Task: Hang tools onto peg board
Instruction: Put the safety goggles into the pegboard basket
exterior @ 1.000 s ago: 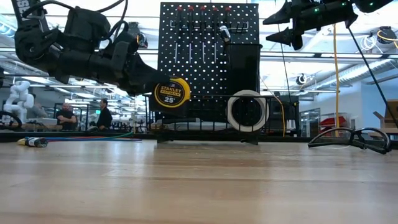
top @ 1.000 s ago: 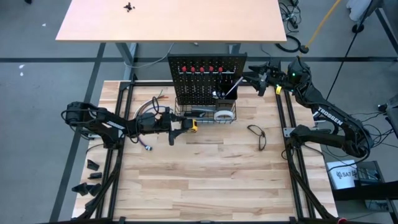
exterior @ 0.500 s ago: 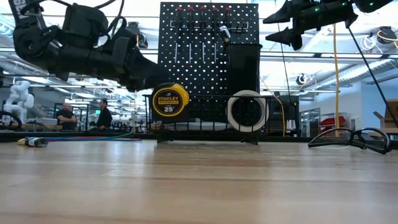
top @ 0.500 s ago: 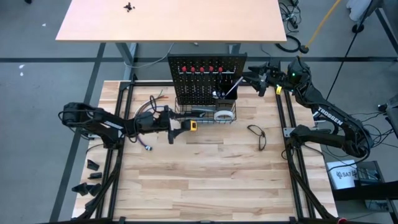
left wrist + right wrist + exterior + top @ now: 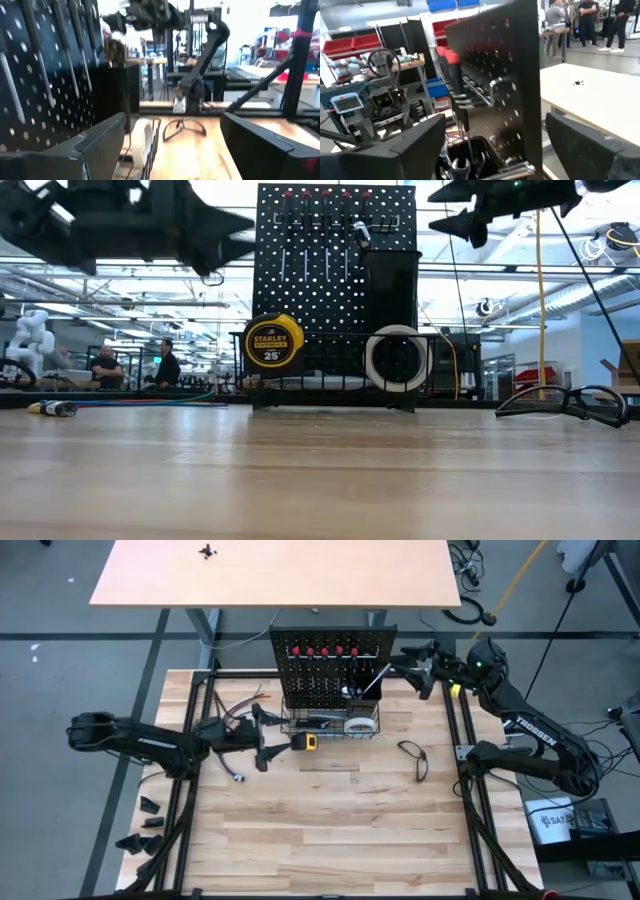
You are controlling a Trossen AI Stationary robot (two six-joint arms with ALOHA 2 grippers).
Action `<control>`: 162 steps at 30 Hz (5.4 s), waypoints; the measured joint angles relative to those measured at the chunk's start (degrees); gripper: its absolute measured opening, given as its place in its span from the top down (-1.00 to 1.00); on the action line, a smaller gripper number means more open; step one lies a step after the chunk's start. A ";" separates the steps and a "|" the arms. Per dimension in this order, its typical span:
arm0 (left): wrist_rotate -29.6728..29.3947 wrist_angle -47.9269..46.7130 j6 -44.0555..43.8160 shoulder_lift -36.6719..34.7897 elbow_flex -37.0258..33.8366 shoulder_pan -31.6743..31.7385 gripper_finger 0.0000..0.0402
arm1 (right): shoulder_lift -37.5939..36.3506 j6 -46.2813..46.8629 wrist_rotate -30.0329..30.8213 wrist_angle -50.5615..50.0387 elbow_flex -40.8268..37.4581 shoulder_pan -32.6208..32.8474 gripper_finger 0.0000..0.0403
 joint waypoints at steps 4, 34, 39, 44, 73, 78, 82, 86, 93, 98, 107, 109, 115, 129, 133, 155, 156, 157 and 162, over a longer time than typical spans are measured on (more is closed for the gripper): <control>-1.75 -7.04 0.22 -6.65 2.86 -2.35 -0.63 | -2.02 1.67 0.13 -0.24 0.31 1.46 -0.68; -12.08 -48.96 1.37 -12.17 24.91 -8.02 -0.63 | 0.37 48.86 23.53 -75.88 1.91 38.54 -0.68; -11.98 -49.37 1.31 -12.17 24.92 -8.08 -0.63 | 2.73 53.57 30.50 -75.34 0.24 42.53 -0.59; -11.91 -50.49 1.18 -12.17 24.92 -8.09 -0.63 | 6.60 55.42 33.30 -73.54 0.26 45.87 -0.48; -9.60 -51.72 -3.76 -12.19 24.94 -8.13 -0.63 | 16.28 59.26 39.66 -67.97 -8.68 53.65 -0.01; -9.40 -51.69 -4.57 -12.38 24.94 -8.13 -0.63 | 18.19 59.51 40.35 -66.61 -10.11 55.03 0.19; -9.40 -51.60 -4.57 -12.43 24.94 -8.13 -0.63 | 19.55 60.57 41.62 -66.34 -10.14 55.28 0.27; -9.40 -51.59 -4.63 -12.43 24.94 -8.13 -0.63 | 21.45 60.83 42.35 -66.25 -10.12 55.85 0.36; -8.69 -51.60 -4.68 -12.56 24.94 -8.70 -0.63 | 25.65 62.08 42.37 -65.64 -10.12 58.64 0.53; -8.69 -51.79 -4.66 -12.56 24.94 -9.79 -0.63 | 24.72 64.04 42.24 -66.93 -9.77 60.79 0.72; -9.82 -51.81 -6.14 -16.98 24.94 -10.01 -0.63 | 22.50 64.70 43.61 -76.93 -1.59 62.82 0.89; -10.10 -51.84 -6.17 -18.37 24.94 -10.01 -0.63 | 22.46 64.70 44.31 -79.63 1.71 63.20 0.88; -10.26 -53.04 -11.96 -23.30 24.94 -10.03 -0.63 | 23.58 61.79 51.39 -80.47 15.11 65.14 0.94; -10.30 -62.24 -16.70 -30.51 24.94 -10.03 -0.63 | 50.93 36.52 68.26 -77.50 54.77 64.74 0.94; -9.37 -63.55 -17.54 -31.24 24.94 -10.01 -0.63 | 58.84 28.28 76.57 -77.30 64.74 65.07 0.94; -5.66 -65.49 -18.15 -33.13 24.94 -10.01 -0.63 | 74.85 8.42 88.89 -67.96 76.11 53.79 0.94; -5.46 -65.47 -18.14 -33.13 24.94 -10.01 -0.63 | 74.85 7.58 88.89 -67.78 76.11 53.37 0.94; -5.19 -65.49 -18.16 -33.14 24.94 -10.01 -0.63 | 74.85 6.89 88.87 -67.78 76.11 52.92 0.94; -4.34 -65.47 -18.21 -33.13 24.94 -10.02 -0.63 | 74.85 4.18 88.79 -69.08 76.11 51.18 0.94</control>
